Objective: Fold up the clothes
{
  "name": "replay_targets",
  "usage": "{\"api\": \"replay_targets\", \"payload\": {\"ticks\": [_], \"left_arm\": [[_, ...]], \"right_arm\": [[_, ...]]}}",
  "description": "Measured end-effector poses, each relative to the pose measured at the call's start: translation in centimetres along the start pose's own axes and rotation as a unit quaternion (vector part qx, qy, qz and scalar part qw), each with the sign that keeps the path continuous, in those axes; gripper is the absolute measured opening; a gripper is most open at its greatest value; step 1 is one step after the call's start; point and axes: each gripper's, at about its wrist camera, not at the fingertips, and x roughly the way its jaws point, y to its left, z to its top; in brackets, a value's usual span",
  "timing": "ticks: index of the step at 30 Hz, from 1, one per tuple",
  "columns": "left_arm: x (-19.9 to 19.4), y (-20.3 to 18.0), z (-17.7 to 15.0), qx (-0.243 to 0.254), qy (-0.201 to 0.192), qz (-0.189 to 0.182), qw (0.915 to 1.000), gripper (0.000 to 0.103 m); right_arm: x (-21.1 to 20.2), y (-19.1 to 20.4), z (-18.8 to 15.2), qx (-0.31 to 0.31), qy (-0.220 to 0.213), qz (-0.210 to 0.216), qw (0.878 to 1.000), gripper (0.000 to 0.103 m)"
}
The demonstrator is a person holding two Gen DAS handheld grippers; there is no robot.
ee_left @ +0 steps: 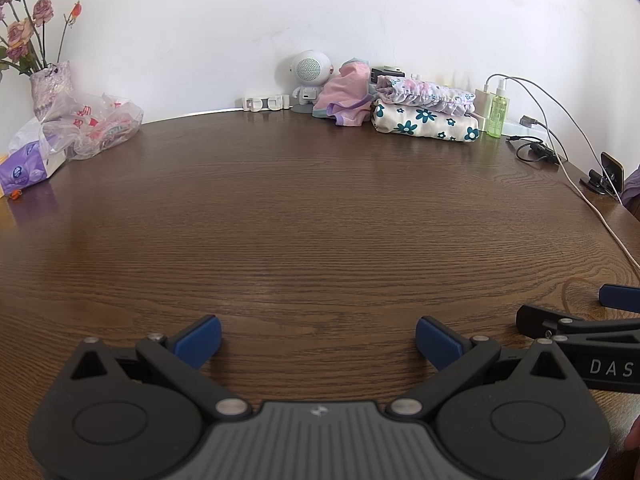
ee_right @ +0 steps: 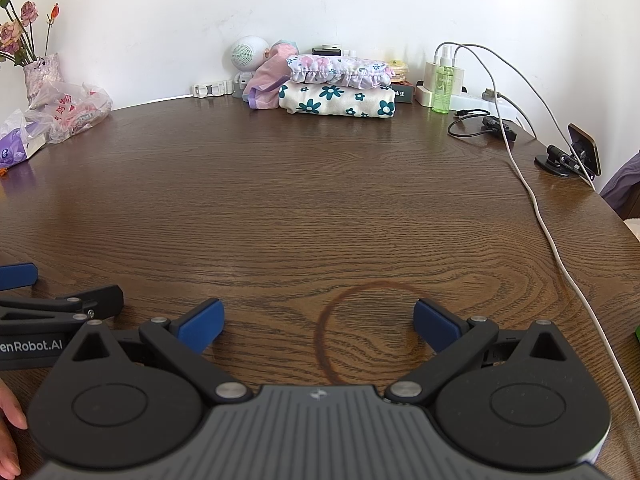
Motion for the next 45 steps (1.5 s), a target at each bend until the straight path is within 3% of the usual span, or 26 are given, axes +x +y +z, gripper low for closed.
{"api": "replay_targets", "payload": {"ticks": [29, 33, 36, 38, 41, 44, 45], "left_arm": [[0.2, 0.1, 0.3, -0.001, 0.001, 0.001, 1.0000, 0.103], [1.0, 1.1, 2.1, -0.007, 0.010, -0.036, 0.9993, 0.102], [2.2, 2.5, 5.8, -0.048, -0.015, -0.070, 0.9963, 0.102], [3.6, 2.8, 9.5, -0.039, -0.046, -0.074, 0.9954, 0.102], [6.9, 2.3, 15.8, -0.008, -0.088, -0.064, 0.9940, 0.102], [11.5, 2.0, 21.4, -0.032, -0.107, -0.068, 0.9914, 0.100], [13.4, 2.0, 22.9, -0.038, -0.098, -0.076, 0.9915, 0.092]], "right_arm": [[0.0, 0.2, -0.1, -0.001, 0.001, -0.004, 1.000, 0.102], [0.4, -0.1, 0.6, 0.001, 0.007, 0.016, 1.000, 0.102], [0.8, -0.7, 3.8, 0.018, -0.012, 0.058, 0.998, 0.100], [1.3, -0.7, 7.1, 0.012, -0.040, 0.074, 0.996, 0.097], [2.8, -0.4, 14.4, -0.001, -0.090, 0.091, 0.992, 0.096], [6.6, -0.5, 22.9, 0.003, -0.106, 0.121, 0.987, 0.090], [8.2, -0.6, 25.6, 0.011, -0.105, 0.130, 0.986, 0.089]]}}
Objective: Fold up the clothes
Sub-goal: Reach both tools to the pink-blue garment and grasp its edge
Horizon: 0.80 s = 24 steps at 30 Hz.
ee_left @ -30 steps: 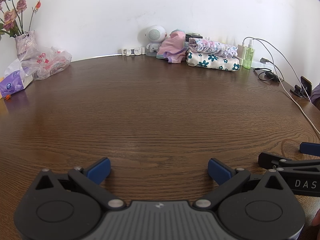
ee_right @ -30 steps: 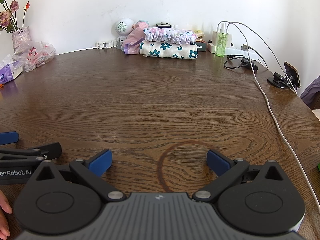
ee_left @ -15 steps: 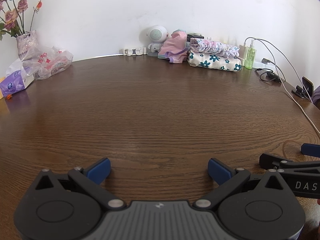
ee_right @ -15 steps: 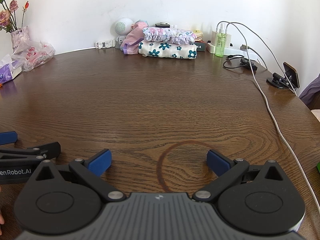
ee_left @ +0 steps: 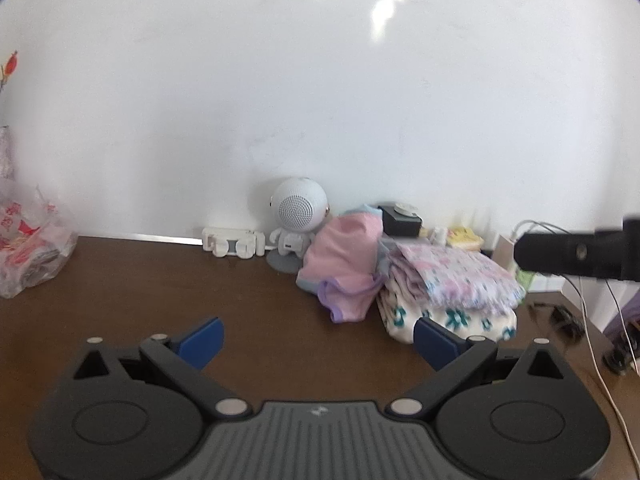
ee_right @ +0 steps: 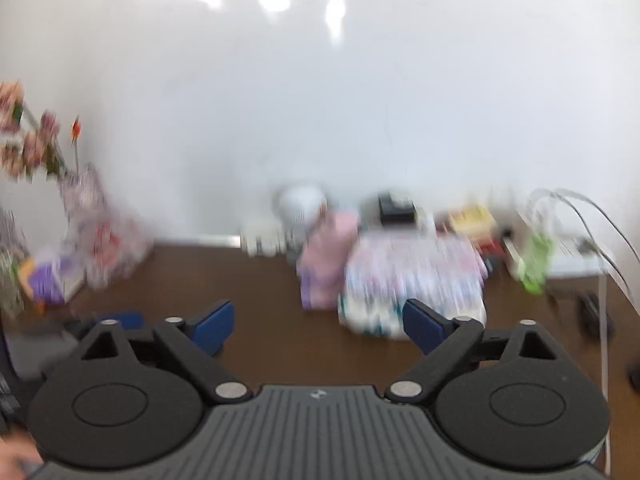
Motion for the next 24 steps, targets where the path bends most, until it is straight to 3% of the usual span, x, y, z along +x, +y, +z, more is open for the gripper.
{"api": "replay_targets", "payload": {"ticks": [4, 5, 7, 11, 16, 17, 18, 19, 20, 21, 22, 24], "left_arm": [[7.8, 1.8, 2.2, -0.061, 0.083, -0.014, 0.9946, 0.065], [9.3, 2.1, 2.1, -0.060, 0.095, -0.009, 0.9936, 0.062], [11.6, 2.2, 2.0, -0.046, 0.113, 0.011, 0.9924, 0.062], [14.7, 2.0, 0.7, -0.028, 0.132, 0.013, 0.9908, 0.059], [17.3, 1.4, 0.4, -0.049, 0.145, -0.004, 0.9883, 0.054], [17.8, 1.3, 0.3, -0.054, 0.144, -0.003, 0.9880, 0.048], [18.1, 1.1, 0.3, -0.048, 0.143, -0.005, 0.9885, 0.037], [18.3, 0.9, 0.3, -0.042, 0.141, -0.007, 0.9890, 0.030], [18.5, 0.6, 0.3, -0.036, 0.140, -0.008, 0.9895, 0.012], [18.4, 0.5, 0.3, -0.030, 0.135, -0.008, 0.9903, 0.002], [18.2, 0.4, 0.3, -0.025, 0.130, -0.007, 0.9912, 0.004], [17.1, 0.9, 0.5, -0.033, 0.108, -0.011, 0.9936, 0.002]], "right_arm": [[9.4, -1.2, 5.7, -0.003, 0.064, 0.036, 0.997, 0.076], [11.8, -1.2, 6.5, -0.014, 0.085, 0.041, 0.995, 0.068], [15.7, -0.2, 6.6, -0.055, 0.130, 0.044, 0.989, 0.061], [21.9, 1.6, 5.0, -0.120, 0.207, 0.040, 0.970, 0.043], [26.5, 2.2, 2.3, -0.165, 0.249, -0.008, 0.954, 0.043], [27.0, 2.1, 1.9, -0.165, 0.253, -0.013, 0.953, 0.043], [27.4, 2.0, 1.5, -0.165, 0.257, -0.018, 0.952, 0.043], [27.9, 1.9, 1.0, -0.165, 0.261, -0.023, 0.951, 0.040], [28.1, 1.8, 0.7, -0.162, 0.263, -0.025, 0.951, 0.023], [28.1, 1.7, 0.4, -0.154, 0.262, -0.023, 0.952, 0.012], [28.1, 1.6, 0.3, -0.147, 0.261, -0.019, 0.954, 0.003], [27.4, 1.7, 0.3, -0.136, 0.254, 0.000, 0.958, 0.001]]}}
